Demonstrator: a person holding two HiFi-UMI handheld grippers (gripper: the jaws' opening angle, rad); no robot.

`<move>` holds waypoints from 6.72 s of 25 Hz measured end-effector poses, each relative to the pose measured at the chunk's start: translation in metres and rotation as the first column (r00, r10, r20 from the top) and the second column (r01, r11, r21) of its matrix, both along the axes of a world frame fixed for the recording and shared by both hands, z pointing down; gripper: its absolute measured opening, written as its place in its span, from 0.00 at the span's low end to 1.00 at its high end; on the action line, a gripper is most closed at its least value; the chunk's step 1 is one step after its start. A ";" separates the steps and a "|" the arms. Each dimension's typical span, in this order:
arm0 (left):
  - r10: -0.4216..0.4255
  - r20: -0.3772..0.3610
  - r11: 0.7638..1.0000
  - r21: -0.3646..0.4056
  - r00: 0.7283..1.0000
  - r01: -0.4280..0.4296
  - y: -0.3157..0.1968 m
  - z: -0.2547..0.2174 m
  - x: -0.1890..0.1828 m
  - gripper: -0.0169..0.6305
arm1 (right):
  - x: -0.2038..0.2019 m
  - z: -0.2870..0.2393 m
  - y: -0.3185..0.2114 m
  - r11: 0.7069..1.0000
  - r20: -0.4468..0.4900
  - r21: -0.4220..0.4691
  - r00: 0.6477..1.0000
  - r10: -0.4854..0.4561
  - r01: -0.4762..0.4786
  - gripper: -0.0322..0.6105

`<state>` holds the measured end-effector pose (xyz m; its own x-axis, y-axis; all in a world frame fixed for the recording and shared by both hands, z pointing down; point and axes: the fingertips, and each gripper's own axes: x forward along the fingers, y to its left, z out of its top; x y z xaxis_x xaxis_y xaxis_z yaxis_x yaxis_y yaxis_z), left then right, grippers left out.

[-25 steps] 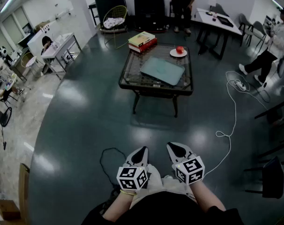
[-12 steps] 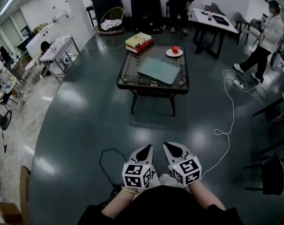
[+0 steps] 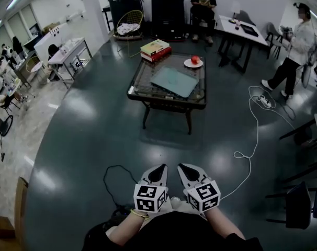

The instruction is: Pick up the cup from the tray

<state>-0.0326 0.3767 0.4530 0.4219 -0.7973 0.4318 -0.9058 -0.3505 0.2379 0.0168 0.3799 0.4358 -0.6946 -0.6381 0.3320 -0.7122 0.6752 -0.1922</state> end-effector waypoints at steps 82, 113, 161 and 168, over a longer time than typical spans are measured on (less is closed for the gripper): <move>0.123 0.002 0.988 -0.100 0.992 -0.122 -0.409 0.014 -0.076 0.04 | -0.069 0.010 -0.396 0.987 -0.012 -0.057 0.989 0.149 -0.149 0.06; 0.073 0.024 0.983 -0.171 0.997 -0.068 -0.541 0.066 -0.018 0.04 | -0.005 0.048 -0.539 0.985 -0.065 -0.129 0.992 0.104 -0.112 0.06; 0.051 0.175 0.967 -0.256 0.983 -0.005 -0.693 0.220 0.005 0.59 | 0.012 0.131 -0.601 0.945 -0.025 -0.311 0.995 0.099 -0.102 0.06; 0.035 0.205 0.976 -0.217 0.978 0.011 -0.703 0.224 0.002 0.56 | 0.012 0.138 -0.602 0.941 -0.027 -0.322 0.995 0.098 -0.101 0.06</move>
